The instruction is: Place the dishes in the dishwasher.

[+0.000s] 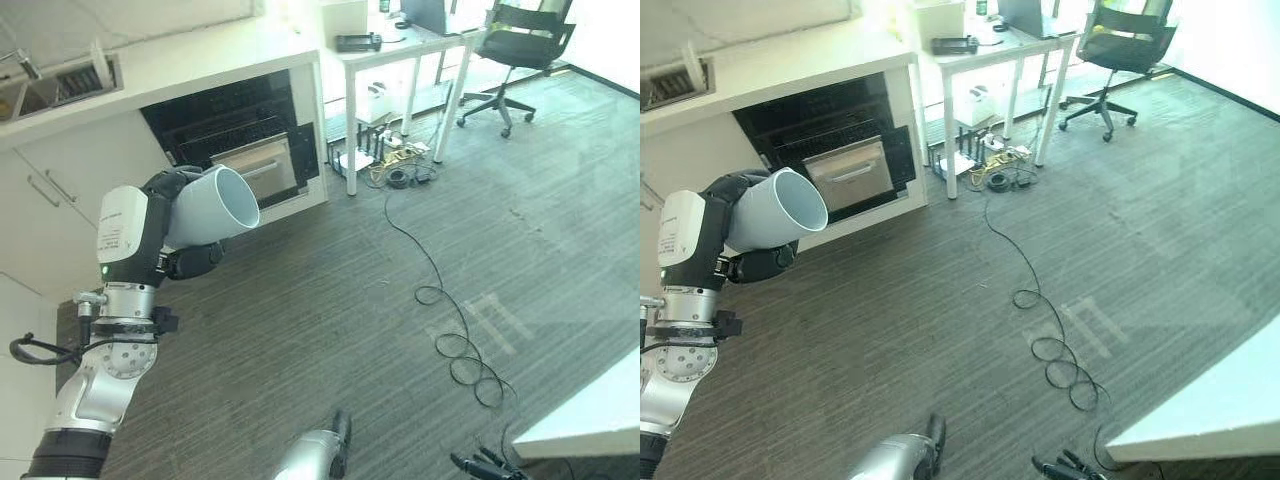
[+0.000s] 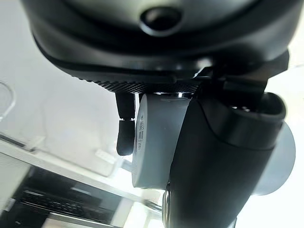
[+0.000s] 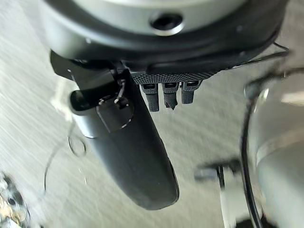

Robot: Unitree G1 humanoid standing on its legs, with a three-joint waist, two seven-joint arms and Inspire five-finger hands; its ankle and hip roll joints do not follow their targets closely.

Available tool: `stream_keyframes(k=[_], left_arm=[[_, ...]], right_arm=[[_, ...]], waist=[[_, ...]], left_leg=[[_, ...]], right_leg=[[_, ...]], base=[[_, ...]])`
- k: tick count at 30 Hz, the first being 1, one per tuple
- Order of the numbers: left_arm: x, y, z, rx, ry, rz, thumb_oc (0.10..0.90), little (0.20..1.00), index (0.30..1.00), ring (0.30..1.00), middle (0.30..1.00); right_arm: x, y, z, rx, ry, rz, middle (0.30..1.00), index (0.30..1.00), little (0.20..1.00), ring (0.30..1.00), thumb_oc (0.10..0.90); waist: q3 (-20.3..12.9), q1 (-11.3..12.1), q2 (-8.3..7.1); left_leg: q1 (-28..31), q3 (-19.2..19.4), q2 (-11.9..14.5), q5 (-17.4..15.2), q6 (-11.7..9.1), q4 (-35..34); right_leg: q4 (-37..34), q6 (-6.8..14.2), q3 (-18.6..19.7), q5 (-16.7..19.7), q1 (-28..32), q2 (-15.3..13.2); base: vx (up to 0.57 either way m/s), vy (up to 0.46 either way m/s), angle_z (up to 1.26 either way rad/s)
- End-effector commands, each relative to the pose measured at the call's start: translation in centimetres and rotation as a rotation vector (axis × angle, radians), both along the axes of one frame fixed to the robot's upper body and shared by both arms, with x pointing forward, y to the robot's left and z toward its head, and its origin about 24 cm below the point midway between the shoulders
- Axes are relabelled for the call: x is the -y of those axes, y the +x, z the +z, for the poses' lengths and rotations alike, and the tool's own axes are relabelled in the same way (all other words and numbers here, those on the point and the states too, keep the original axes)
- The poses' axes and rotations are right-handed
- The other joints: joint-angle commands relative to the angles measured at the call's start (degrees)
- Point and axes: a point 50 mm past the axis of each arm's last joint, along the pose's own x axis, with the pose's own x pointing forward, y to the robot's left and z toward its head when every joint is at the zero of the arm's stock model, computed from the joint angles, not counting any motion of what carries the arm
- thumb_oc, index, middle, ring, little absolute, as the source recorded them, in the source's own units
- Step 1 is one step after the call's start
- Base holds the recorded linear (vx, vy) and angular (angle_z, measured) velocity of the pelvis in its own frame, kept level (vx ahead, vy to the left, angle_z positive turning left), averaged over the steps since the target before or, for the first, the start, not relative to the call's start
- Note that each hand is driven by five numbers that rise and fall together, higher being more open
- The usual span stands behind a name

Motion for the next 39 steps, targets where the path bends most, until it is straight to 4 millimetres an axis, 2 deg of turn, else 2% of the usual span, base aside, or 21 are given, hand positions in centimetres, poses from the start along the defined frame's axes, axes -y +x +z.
stream_keyframes(k=[1, 3, 4, 5, 9, 10, 12, 14, 17, 18, 20, 22, 23, 24, 26, 27, 29, 32, 33, 35, 39], left_arm=[[0.6, -0.7, 7.2, 0.308, 0.072, -0.053, 0.4, 0.3, 0.3, 0.3, 0.3], [0.0, -0.7, 7.8, 0.308, 0.08, -0.025, 0.4, 0.3, 0.3, 0.3, 0.3], [-0.2, -0.7, 7.9, 0.309, 0.081, -0.015, 0.4, 0.3, 0.3, 0.3, 0.3], [-0.4, -0.7, 7.8, 0.311, 0.095, 0.006, 0.4, 0.3, 0.3, 0.3, 0.3], [-0.4, -0.5, 7.6, 0.295, 0.115, 0.05, 0.4, 0.3, 0.3, 0.3, 0.3], [-0.5, -0.4, 7.4, 0.284, 0.127, 0.063, 0.4, 0.3, 0.3, 0.3, 0.3], [-0.5, -0.5, 7.6, 0.278, 0.139, 0.045, 0.4, 0.3, 0.3, 0.3, 0.3], [-0.8, -0.6, 7.8, 0.272, 0.15, 0.03, 0.4, 0.3, 0.3, 0.3, 0.3], [-0.9, -1.5, 8.3, 0.276, 0.165, 0.009, 0.4, 0.3, 0.3, 0.3, 0.3], [-0.7, -1.5, 8.4, 0.276, 0.168, 0.014, 0.4, 0.3, 0.3, 0.3, 0.3], [-0.7, -1.8, 8.5, 0.272, 0.166, 0.026, 0.4, 0.3, 0.3, 0.3, 0.3], [-0.8, -2.0, 8.8, 0.272, 0.159, 0.041, 0.4, 0.3, 0.3, 0.3, 0.3], [-0.9, -2.1, 8.9, 0.273, 0.155, 0.045, 0.4, 0.3, 0.3, 0.3, 0.3], [-1.2, -2.3, 9.2, 0.273, 0.146, 0.046, 0.4, 0.3, 0.3, 0.3, 0.3], [-1.5, -2.4, 9.9, 0.269, 0.135, 0.032, 0.4, 0.3, 0.3, 0.3, 0.3], [-1.5, -2.4, 10.3, 0.268, 0.136, 0.02, 0.4, 0.3, 0.3, 0.3, 0.3], [-1.8, -2.5, 10.5, 0.268, 0.137, 0.021, 0.4, 0.3, 0.3, 0.3, 0.3], [-1.7, -2.6, 9.9, 0.272, 0.13, 0.034, 0.4, 0.3, 0.3, 0.3, 0.3], [-1.6, -2.5, 9.4, 0.266, 0.131, 0.047, 0.4, 0.3, 0.3, 0.3, 0.3], [-1.2, -2.3, 8.3, 0.259, 0.139, 0.055, 0.4, 0.3, 0.3, 0.3, 0.3], [-1.2, -2.5, 7.2, 0.252, 0.154, 0.08, 0.4, 0.3, 0.3, 0.3, 0.3]], right_arm=[[0.6, 2.6, 1.1, 0.113, -0.048, 0.055, 0.9, 0.9, 0.9, 0.9, 0.8], [-0.1, 2.5, 1.0, 0.125, -0.026, 0.107, 0.9, 0.9, 0.9, 0.9, 0.8], [-0.1, 2.6, 1.0, 0.128, -0.025, 0.121, 0.9, 0.9, 0.9, 0.9, 0.8], [0.0, 3.0, 1.2, 0.135, -0.03, 0.139, 0.9, 0.9, 0.9, 0.9, 0.8], [0.6, 4.1, 1.6, 0.133, -0.059, 0.135, 0.9, 0.9, 0.9, 0.9, 0.8], [1.2, 4.5, 1.8, 0.123, -0.076, 0.107, 0.9, 0.9, 0.9, 0.9, 0.8], [1.4, 4.5, 1.7, 0.111, -0.08, 0.077, 0.9, 0.9, 0.9, 0.9, 0.8], [1.4, 4.2, 1.6, 0.099, -0.075, 0.051, 0.9, 0.9, 0.9, 0.9, 0.8], [1.8, 2.6, 1.1, 0.056, -0.073, 0.009, 0.9, 0.9, 0.9, 0.9, 0.8], [2.0, 2.5, 1.2, 0.056, -0.078, 0.018, 0.9, 0.9, 0.9, 0.9, 0.8], [2.5, 2.6, 1.5, 0.06, -0.097, 0.058, 0.9, 0.9, 0.9, 0.9, 0.8], [3.2, 3.2, 2.0, 0.08, -0.113, 0.061, 0.9, 0.9, 0.9, 0.9, 0.8], [3.5, 3.3, 2.1, 0.086, -0.119, 0.069, 0.9, 0.9, 0.9, 0.9, 0.8], [3.8, 3.5, 2.3, 0.093, -0.131, 0.088, 0.9, 0.9, 0.9, 0.9, 0.8], [4.4, 3.5, 2.6, 0.104, -0.147, 0.094, 0.9, 0.9, 0.9, 0.9, 0.8], [4.8, 3.5, 2.7, 0.11, -0.144, 0.077, 0.9, 0.9, 0.9, 0.9, 0.8], [4.7, 3.7, 2.7, 0.109, -0.138, 0.088, 0.9, 0.9, 0.9, 0.9, 0.8], [4.2, 3.8, 2.5, 0.097, -0.131, 0.091, 0.9, 0.9, 0.9, 0.9, 0.8], [3.8, 3.7, 2.3, 0.086, -0.125, 0.097, 0.9, 0.9, 0.9, 0.9, 0.8], [3.2, 3.4, 1.9, 0.076, -0.125, 0.117, 0.9, 0.9, 0.9, 0.9, 0.8], [2.8, 3.9, 1.9, 0.085, -0.115, 0.1, 0.9, 0.9, 0.9, 0.9, 0.8]], waist=[[-1.61, -0.72, 2.12], [-1.09, -1.39, 2.85], [-0.97, -1.72, 2.89], [-0.62, -2.96, 2.81], [0.17, -3.58, 2.13], [0.35, -3.9, 0.98], [0.04, -3.8, 0.52], [-0.25, -3.68, 0.33], [-2.28, -3.54, 0.28], [-2.6, -3.61, 0.45], [-2.89, -3.35, 0.81], [-2.72, -2.4, 0.14], [-2.42, -2.08, -0.14], [-1.79, -1.76, -0.64], [-0.14, -0.89, -1.34], [0.56, -0.18, -0.93], [1.06, 0.89, -0.38], [1.2, 2.12, 0.29], [1.26, 2.63, 1.55], [0.72, 3.38, 2.37], [-1.13, 4.01, 2.19]], left_leg=[[4.12, -3.82, 4.31, -10.11, -2.87, 1.36], [6.95, -3.77, 3.97, -12.06, -1.76, 1.36], [7.43, -3.69, 3.88, -12.54, -1.7, 1.36], [8.29, -3.86, 3.82, -13.35, -2.01, 1.36], [9.75, -3.9, 3.97, -14.76, -3.28, 1.36], [10.81, -4.6, 2.63, -16.51, -3.97, 1.36], [11.53, -5.37, 1.96, -18.05, -3.9, 1.36], [12.45, -5.89, 1.81, -19.17, -3.75, 1.36], [16.72, -7.94, 4.01, -21.1, -5.74, 1.36], [17.62, -7.93, 5.04, -20.77, -6.5, 1.36], [19.49, -7.43, 7.32, -16.97, -7.95, 1.36], [21.15, -5.76, 8.92, -6.61, -9.44, 1.36], [19.85, -5.14, 9.04, -4.16, -9.77, 4.78], [15.85, -4.16, 8.62, -2.35, -10.05, 13.25], [7.03, -2.38, 8.04, -1.21, -9.68, 25.89], [2.92, -1.59, 6.51, -2.83, -8.76, 26.03], [1.72, 0.16, 4.28, -4.75, -7.45, 17.15], [1.47, 0.97, 3.92, -0.43, -8.62, 1.38], [-2.17, -0.03, 4.51, -1.3, -9.21, 1.36], [-7.19, -0.52, 5.08, 0.75, -10.43, 1.36], [-5.18, -2.13, 3.85, -2.35, -8.79, 1.36]], right_leg=[[7.87, 0.95, -2.24, 10.63, -6.68, 5.48], [17.51, 0.89, -3.13, 13.88, -13.58, 4.46], [18.01, 0.65, -2.99, 13.34, -15.97, 5.28], [11.98, 0.28, -3.54, 11.24, -19.01, 8.57], [-6.89, 0.64, -6.12, 13.6, -19.23, 7.55], [-7.69, 1.95, -3.72, 12.44, -25.68, 3.93], [-7.69, 3.21, -2.03, 13.94, -29.03, 2.07], [-7.69, 3.99, -1.27, 15.21, -30.35, 1.31], [-7.69, 1.99, -0.5, 13.7, -27.69, 3.08], [-7.69, 1.18, -0.82, 13.0, -27.01, 3.72], [-7.69, -0.46, -1.58, 11.24, -25.17, 4.66], [-7.69, -1.84, -1.72, 9.03, -23.06, 4.68], [-7.69, -2.23, -1.5, 8.34, -22.16, 4.68], [-7.69, -2.96, -1.05, 7.57, -20.91, 4.72], [-7.69, -4.45, -0.84, 6.63, -18.55, 5.11], [-7.69, -4.68, -1.64, 6.23, -17.82, 5.83], [-7.69, -4.18, -2.07, 5.51, -16.56, 6.89], [-7.69, -3.83, -1.6, 3.34, -14.02, 8.97], [-7.69, -3.75, -0.87, 2.36, -12.73, 10.96], [-7.69, -4.27, -0.83, 0.9, -10.48, 12.59], [-7.69, -3.62, -0.33, -0.91, -8.13, 12.55]], base=[[0.09, 0.259, 0.54], [0.1, 0.263, 0.24], [0.16, 0.175, -0.13], [0.19, 0.073, -0.09], [0.21, -0.007, 0.29], [0.37, -0.065, -0.35], [0.38, -0.068, 0.08], [0.51, -0.099, 0.88], [0.81, -0.186, 0.76], [0.45, -0.083, 0.58], [0.44, -0.082, 0.28], [0.35, -0.103, -0.18], [0.28, -0.118, -0.13], [0.27, -0.126, -0.35], [0.27, -0.15, -0.26], [0.29, -0.077, 0.12], [0.31, 0.049, 0.12], [0.34, 0.146, -0.16], [0.4, 0.223, -0.48], [0.4, 0.251, -0.3], [0.27, 0.221, -0.17]])
